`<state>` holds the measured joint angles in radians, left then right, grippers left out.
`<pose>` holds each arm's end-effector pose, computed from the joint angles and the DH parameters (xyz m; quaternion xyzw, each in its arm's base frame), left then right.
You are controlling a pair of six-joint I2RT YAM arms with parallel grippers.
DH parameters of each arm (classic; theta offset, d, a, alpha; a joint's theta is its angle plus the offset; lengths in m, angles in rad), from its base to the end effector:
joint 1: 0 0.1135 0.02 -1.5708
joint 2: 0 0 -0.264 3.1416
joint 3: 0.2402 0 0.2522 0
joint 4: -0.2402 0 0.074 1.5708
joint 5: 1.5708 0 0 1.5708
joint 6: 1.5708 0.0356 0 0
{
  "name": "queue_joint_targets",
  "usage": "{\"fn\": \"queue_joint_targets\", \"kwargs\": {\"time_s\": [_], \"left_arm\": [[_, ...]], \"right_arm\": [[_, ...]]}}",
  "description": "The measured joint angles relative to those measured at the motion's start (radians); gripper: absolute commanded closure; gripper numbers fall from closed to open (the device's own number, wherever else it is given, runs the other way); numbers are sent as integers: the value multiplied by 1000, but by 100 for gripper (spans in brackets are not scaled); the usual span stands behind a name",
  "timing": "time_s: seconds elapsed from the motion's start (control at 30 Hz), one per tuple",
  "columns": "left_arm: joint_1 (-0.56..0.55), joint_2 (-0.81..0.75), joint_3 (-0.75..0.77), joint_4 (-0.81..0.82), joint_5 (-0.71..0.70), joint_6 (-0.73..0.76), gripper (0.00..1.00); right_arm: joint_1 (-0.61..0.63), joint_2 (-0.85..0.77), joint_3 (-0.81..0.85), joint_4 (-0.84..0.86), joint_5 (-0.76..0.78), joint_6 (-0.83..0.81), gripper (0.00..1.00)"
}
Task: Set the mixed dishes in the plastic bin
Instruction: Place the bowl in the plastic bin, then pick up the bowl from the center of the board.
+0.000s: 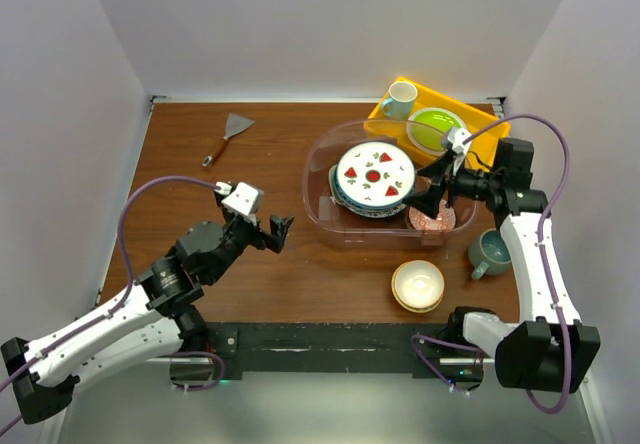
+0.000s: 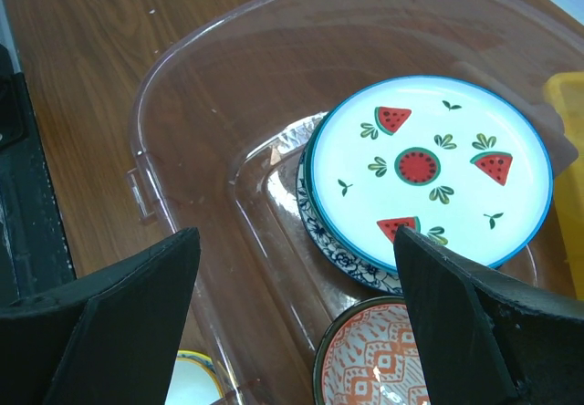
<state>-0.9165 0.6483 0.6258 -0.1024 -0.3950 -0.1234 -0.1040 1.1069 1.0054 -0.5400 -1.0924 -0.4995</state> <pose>0.1094 -0.1201 0.3141 0.1643 0.7284 -0.1946 0.6361 0.2261 0.0082 0.3304 -0.3783 0.7033 0.3296 0.5036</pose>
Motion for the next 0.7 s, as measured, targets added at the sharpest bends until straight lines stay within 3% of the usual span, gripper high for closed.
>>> {"fn": "queue_joint_targets", "kwargs": {"time_s": [0.7], "left_arm": [[0,-13,-18,58,219,-201,0]], "right_arm": [[-2,-14,-13,3,0,-2,9]]}}
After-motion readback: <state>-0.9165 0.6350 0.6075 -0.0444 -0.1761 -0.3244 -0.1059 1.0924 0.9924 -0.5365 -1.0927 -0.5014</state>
